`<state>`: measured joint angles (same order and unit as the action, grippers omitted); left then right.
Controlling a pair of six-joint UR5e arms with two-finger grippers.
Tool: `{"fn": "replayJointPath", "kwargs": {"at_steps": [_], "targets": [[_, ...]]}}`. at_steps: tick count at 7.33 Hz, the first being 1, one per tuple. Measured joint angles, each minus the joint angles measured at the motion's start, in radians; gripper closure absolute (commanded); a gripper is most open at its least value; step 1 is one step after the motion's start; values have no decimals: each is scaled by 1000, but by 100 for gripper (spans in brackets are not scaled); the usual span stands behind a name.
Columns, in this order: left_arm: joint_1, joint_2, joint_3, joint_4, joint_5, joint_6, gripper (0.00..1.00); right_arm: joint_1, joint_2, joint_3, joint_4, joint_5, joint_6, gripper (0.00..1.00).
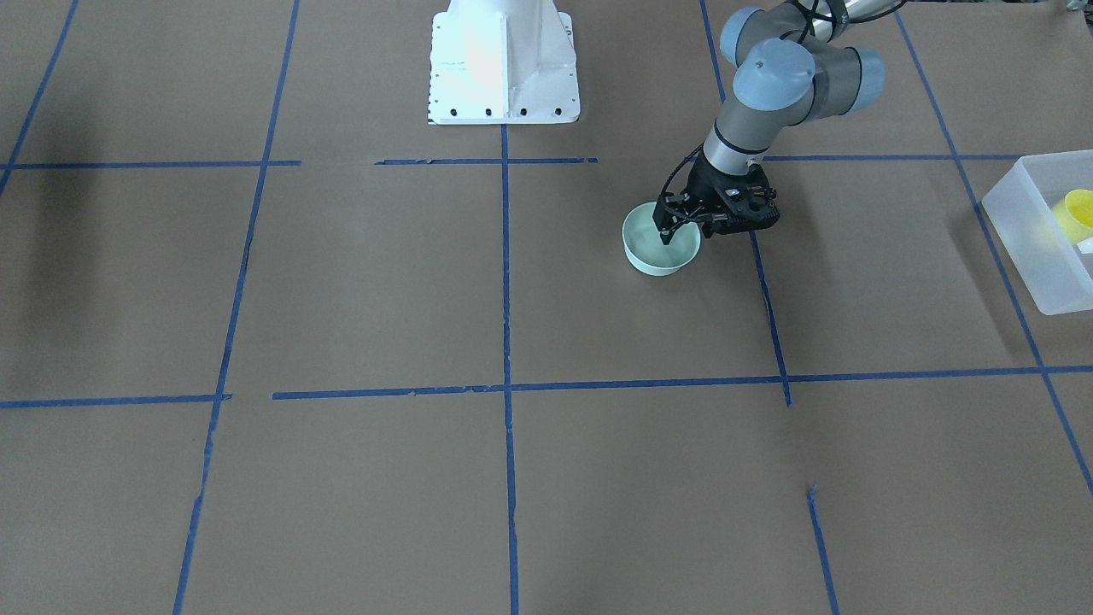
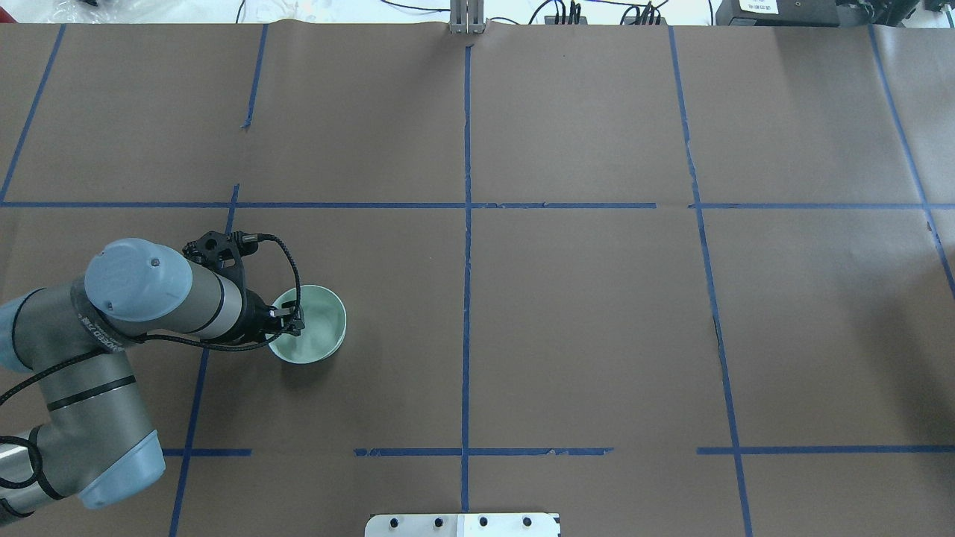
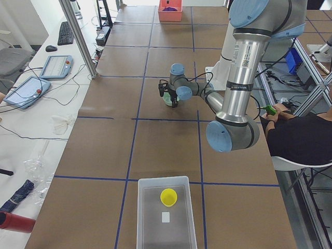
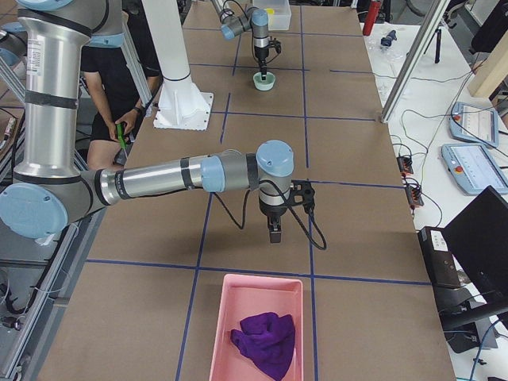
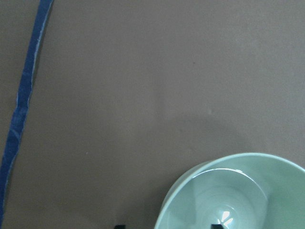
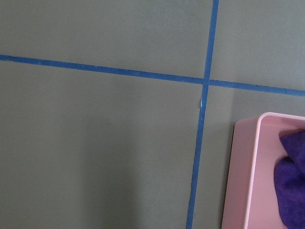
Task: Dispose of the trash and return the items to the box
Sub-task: 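Reach the left gripper to the pale green bowl and grasp its rim, then lift the pale green bowl and carry it off the table with the left gripper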
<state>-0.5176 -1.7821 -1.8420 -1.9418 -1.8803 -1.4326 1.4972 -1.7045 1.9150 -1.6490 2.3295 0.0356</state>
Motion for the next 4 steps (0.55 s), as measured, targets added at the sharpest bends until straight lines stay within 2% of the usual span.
{"fn": "replayJointPath", "kwargs": {"at_steps": [2,4], "targets": [[-4,3,-12,5,-2,0,100,0,0,0,0,-1,-1,0],[-16,5,-83,84,-8,5,100,0,-1,-1,0,-1,-2,0]]}}
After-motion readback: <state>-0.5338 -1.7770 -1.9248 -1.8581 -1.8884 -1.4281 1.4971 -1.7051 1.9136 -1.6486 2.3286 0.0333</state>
